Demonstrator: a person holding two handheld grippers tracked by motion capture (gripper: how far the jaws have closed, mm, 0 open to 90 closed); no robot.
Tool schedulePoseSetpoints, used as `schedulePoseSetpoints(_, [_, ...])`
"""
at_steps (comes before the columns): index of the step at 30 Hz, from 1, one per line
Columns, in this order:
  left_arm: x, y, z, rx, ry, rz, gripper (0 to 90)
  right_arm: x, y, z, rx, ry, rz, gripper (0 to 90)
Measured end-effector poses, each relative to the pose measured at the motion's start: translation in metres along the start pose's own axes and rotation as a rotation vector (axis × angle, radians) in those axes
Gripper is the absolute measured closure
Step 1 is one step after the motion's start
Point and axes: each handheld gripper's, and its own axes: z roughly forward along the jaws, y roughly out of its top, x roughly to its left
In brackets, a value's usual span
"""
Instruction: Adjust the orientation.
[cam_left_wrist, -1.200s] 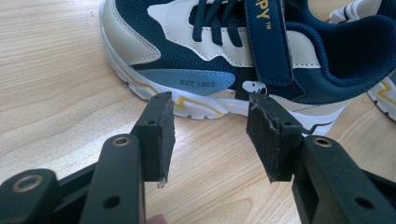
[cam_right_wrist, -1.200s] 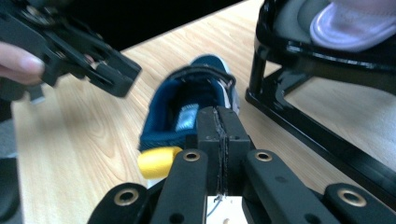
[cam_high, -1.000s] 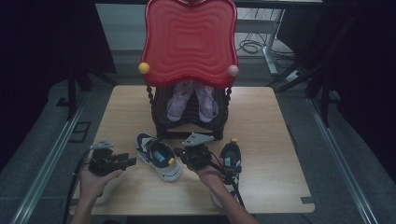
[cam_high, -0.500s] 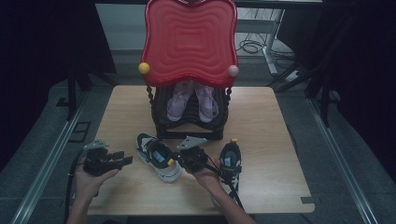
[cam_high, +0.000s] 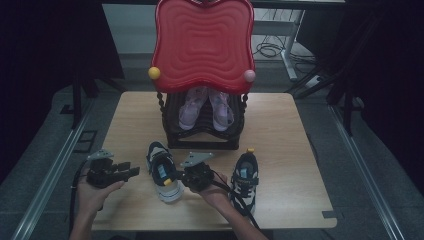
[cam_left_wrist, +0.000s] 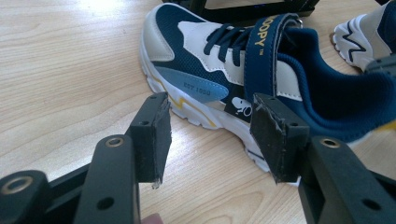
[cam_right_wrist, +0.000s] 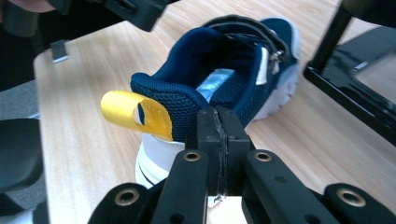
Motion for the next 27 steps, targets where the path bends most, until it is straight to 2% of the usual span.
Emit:
schedulePoseSetpoints(16, [0.010, -0.002, -0.007, -0.014, 0.017, -0.023, 47.6, 0.028, 0.012, 0.017, 0.013, 0.083, -0.061, 88.7])
schedulePoseSetpoints(27, [0.018, -0.004, -0.010, -0.018, 0.029, -0.040, 47.0, 0.040, 0.018, 0.031, 0.003, 0.133, -0.064, 88.7])
